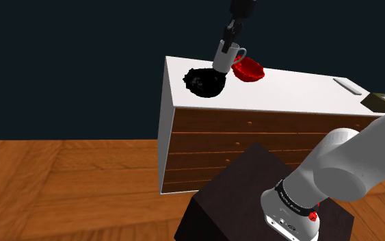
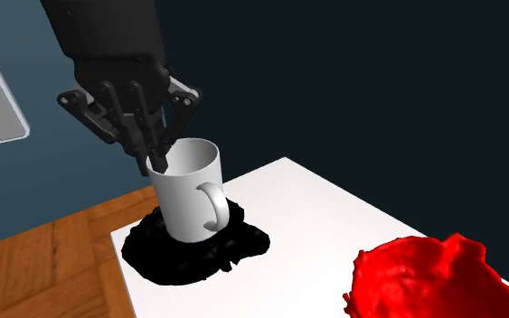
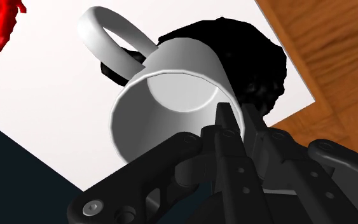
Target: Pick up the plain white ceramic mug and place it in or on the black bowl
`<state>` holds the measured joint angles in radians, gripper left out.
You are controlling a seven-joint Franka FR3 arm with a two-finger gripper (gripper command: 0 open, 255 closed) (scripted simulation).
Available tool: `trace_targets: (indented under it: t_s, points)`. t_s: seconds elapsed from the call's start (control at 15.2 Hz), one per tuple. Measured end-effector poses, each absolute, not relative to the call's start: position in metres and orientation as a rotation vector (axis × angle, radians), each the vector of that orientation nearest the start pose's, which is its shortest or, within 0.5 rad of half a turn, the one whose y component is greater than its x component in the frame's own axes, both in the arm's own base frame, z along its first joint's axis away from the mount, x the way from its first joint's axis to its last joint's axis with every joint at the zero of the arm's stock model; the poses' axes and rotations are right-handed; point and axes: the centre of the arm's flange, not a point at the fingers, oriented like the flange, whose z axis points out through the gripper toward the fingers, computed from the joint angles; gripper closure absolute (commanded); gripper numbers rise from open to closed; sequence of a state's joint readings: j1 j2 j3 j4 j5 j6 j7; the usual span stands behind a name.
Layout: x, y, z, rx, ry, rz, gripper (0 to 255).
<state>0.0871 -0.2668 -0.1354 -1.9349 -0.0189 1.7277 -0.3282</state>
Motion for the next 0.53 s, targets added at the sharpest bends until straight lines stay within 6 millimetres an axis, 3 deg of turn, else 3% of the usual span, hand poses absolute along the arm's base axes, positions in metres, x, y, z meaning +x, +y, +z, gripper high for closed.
trace_targets:
  t_s: [0.26, 0.53]
  points:
    - [0.480, -0.032, 0.580, -3.102, -0.447, -0.093, 255]
    - [0.480, -0.033, 0.574, -3.102, -0.447, -0.094, 255]
